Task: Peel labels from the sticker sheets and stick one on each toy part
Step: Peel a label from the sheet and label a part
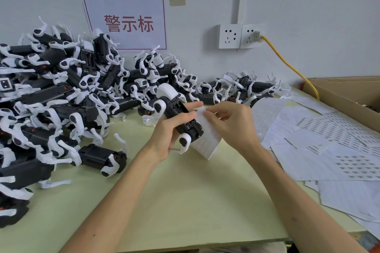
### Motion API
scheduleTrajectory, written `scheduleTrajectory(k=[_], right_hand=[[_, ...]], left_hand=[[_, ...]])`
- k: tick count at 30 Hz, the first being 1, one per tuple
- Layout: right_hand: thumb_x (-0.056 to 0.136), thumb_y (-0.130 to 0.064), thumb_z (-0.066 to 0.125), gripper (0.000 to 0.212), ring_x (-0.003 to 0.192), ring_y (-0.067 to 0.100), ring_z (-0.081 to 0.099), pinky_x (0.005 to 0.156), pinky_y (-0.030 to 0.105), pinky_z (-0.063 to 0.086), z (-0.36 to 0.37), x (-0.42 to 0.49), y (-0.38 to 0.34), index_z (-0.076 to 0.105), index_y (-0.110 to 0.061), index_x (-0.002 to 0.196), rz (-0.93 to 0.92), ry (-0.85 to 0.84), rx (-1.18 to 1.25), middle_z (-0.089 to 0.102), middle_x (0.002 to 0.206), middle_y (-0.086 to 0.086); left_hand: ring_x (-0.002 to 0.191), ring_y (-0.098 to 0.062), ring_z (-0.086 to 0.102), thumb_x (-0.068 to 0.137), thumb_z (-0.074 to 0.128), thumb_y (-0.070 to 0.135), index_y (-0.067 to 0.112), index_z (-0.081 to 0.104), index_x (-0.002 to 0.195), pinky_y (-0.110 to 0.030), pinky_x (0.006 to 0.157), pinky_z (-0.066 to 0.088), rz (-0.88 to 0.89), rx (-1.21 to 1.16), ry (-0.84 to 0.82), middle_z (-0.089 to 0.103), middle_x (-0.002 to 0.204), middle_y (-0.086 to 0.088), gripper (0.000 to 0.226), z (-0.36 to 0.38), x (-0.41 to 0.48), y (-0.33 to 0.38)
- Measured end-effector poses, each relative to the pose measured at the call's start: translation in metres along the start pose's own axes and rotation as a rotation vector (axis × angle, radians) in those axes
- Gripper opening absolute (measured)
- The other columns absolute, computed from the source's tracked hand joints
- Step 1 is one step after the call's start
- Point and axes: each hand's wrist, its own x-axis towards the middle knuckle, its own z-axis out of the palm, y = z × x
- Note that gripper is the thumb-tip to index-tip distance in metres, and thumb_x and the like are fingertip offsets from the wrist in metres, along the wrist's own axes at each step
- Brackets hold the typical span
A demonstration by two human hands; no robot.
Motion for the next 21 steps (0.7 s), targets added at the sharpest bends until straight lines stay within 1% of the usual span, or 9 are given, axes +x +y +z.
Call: scheduleTrajectory(k=[4,8,9,11,13,14,17,19,21], right_hand=[[0.087,-0.012,0.073,0.013,0.062,0.003,0.060,0.059,0.009,0.041,0.0000,-0.0009,-0.0018,0.078,-0.019,0.077,0.030,0.008,0.030,0.068,0.073,-0.023],[0.087,-0.010,0.070,0.016,0.057,0.003,0.056,0.056,0.008,0.038,0.0000,-0.0011,-0.0044,0.076,-0.019,0.075,0.041,0.012,0.048,0.064,0.066,-0.025],[0.088,-0.010,0.069,0.018,0.057,0.002,0.055,0.056,0.009,0.037,-0.0005,-0.0007,-0.0050,0.075,-0.021,0.074,0.051,0.014,0.061,0.064,0.066,-0.025],[0.089,-0.011,0.067,0.023,0.057,0.001,0.055,0.055,0.009,0.037,-0.0018,0.0008,-0.0056,0.073,-0.026,0.073,0.070,0.021,0.085,0.065,0.066,-0.024],[0.089,-0.011,0.066,0.024,0.058,0.001,0.056,0.055,0.009,0.037,-0.0027,0.0021,-0.0058,0.073,-0.028,0.073,0.086,0.028,0.091,0.068,0.069,-0.023],[0.090,-0.012,0.066,0.024,0.058,0.000,0.057,0.055,0.009,0.038,-0.0033,0.0023,-0.0057,0.074,-0.028,0.074,0.093,0.028,0.092,0.069,0.072,-0.021],[0.091,-0.014,0.066,0.025,0.060,0.000,0.058,0.056,0.010,0.038,-0.0042,0.0019,-0.0069,0.073,-0.033,0.075,0.093,0.020,0.088,0.071,0.075,-0.021],[0.091,-0.015,0.066,0.024,0.063,0.003,0.061,0.058,0.015,0.042,-0.0036,0.0021,-0.0065,0.073,-0.032,0.075,0.098,0.031,0.073,0.071,0.076,-0.019],[0.092,-0.013,0.066,0.019,0.069,0.013,0.067,0.063,0.027,0.050,-0.0026,0.0034,-0.0057,0.075,-0.024,0.079,0.131,0.081,0.085,0.072,0.075,-0.013]], left_hand=[[0.104,-0.014,0.063,0.063,0.073,0.050,0.037,0.077,0.115,-0.023,0.081,0.051,0.014,0.009,0.001,0.071,0.120,0.013,0.054,-0.0001,0.0014,-0.0017],[0.110,-0.012,0.061,0.064,0.072,0.051,0.038,0.075,0.119,-0.020,0.070,0.050,0.012,0.032,-0.010,0.069,0.131,0.011,0.056,0.0006,0.0014,-0.0022],[0.110,-0.012,0.061,0.065,0.072,0.051,0.038,0.075,0.120,-0.020,0.071,0.050,0.014,0.036,-0.013,0.069,0.132,0.010,0.056,0.0005,0.0013,-0.0020],[0.110,-0.014,0.061,0.065,0.072,0.050,0.038,0.074,0.120,-0.030,0.084,0.053,0.019,0.043,-0.018,0.068,0.134,0.006,0.056,0.0007,0.0021,-0.0028],[0.108,-0.017,0.061,0.066,0.073,0.050,0.037,0.074,0.122,-0.046,0.103,0.048,0.021,0.051,-0.025,0.067,0.137,0.004,0.056,0.0006,0.0026,-0.0038],[0.109,-0.018,0.061,0.067,0.073,0.050,0.037,0.074,0.122,-0.051,0.109,0.044,0.021,0.054,-0.029,0.066,0.137,0.004,0.056,0.0005,0.0025,-0.0041],[0.109,-0.019,0.061,0.067,0.074,0.050,0.037,0.074,0.122,-0.051,0.108,0.043,0.025,0.055,-0.026,0.066,0.137,0.005,0.056,-0.0001,0.0033,-0.0048],[0.112,-0.020,0.063,0.067,0.073,0.051,0.037,0.073,0.123,-0.050,0.106,0.044,0.026,0.056,-0.023,0.066,0.138,0.003,0.057,-0.0002,0.0030,-0.0044],[0.122,-0.025,0.062,0.068,0.073,0.051,0.035,0.073,0.124,-0.053,0.112,0.041,0.028,0.049,-0.031,0.064,0.140,0.000,0.059,0.0001,0.0020,-0.0037]])
